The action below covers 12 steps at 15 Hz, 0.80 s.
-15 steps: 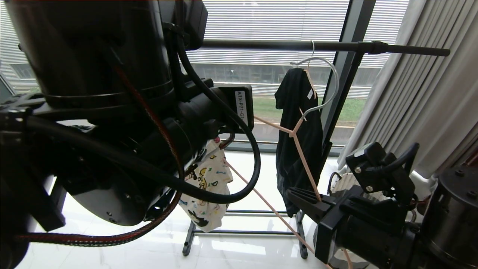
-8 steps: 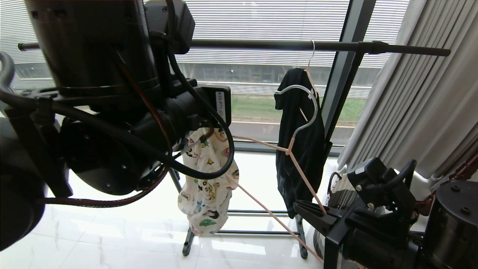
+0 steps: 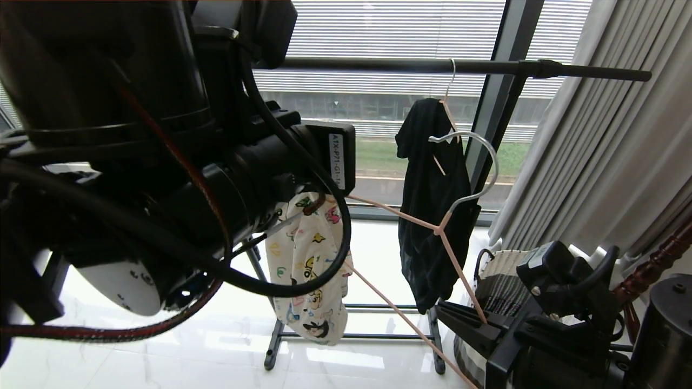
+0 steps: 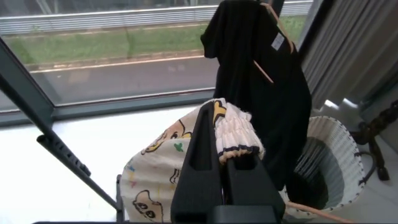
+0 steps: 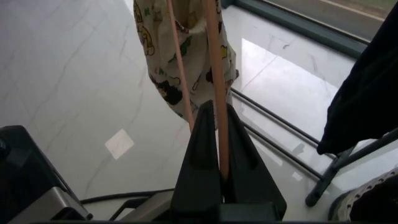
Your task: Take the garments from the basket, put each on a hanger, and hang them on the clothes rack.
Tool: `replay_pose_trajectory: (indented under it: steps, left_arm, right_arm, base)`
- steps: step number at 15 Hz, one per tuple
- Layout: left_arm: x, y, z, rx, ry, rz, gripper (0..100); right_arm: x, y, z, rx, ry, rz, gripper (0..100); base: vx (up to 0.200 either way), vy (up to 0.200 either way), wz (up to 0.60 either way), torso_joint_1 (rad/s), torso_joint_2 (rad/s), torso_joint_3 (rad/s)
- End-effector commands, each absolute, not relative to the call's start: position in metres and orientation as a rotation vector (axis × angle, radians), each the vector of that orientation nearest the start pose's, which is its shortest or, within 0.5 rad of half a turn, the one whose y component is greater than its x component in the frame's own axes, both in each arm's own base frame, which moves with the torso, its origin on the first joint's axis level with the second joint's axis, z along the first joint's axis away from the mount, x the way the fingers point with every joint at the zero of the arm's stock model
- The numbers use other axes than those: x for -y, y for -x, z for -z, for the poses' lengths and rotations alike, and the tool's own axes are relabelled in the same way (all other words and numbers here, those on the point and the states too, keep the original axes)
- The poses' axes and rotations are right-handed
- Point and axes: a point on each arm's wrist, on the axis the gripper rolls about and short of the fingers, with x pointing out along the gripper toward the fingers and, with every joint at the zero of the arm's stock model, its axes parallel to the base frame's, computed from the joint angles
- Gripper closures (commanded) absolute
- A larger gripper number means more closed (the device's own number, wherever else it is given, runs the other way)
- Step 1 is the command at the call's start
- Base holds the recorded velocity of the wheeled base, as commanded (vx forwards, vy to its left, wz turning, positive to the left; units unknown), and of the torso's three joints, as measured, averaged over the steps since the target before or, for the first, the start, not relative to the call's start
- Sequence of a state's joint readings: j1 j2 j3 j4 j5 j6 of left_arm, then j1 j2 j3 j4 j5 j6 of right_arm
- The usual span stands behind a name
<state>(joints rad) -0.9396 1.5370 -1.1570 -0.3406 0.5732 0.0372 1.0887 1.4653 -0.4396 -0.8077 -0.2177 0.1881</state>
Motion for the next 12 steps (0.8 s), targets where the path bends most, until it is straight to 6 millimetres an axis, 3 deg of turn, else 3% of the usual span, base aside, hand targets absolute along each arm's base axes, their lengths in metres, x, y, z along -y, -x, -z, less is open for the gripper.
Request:
replay_pose_trajectory:
  steps: [1, 6, 12]
  left_arm:
    - [0.231, -0.159, -0.3, -0.027, -0.052, 0.437, 100]
    - [0.237, -0.154, -0.3, -0.028, -0.046, 0.463, 100]
    - [0.214, -0.18, -0.303, 0.002, -0.16, 0.391, 100]
  right_arm:
    - [-0.201, -0.111, -0.166, -0.262, -0.038, -0.845, 100]
    - [-0.206, -0.113, -0.166, -0.285, -0.019, -0.844, 100]
    - [-0.178, -0.097, -0.173, -0.36, 0.031, -0.86, 100]
  base:
    - [0.0, 0.0, 0.0, 0.0, 0.0, 0.0]
    - [0.0, 0.0, 0.0, 0.0, 0.0, 0.0]
    - [0.0, 0.0, 0.0, 0.0, 0.0, 0.0]
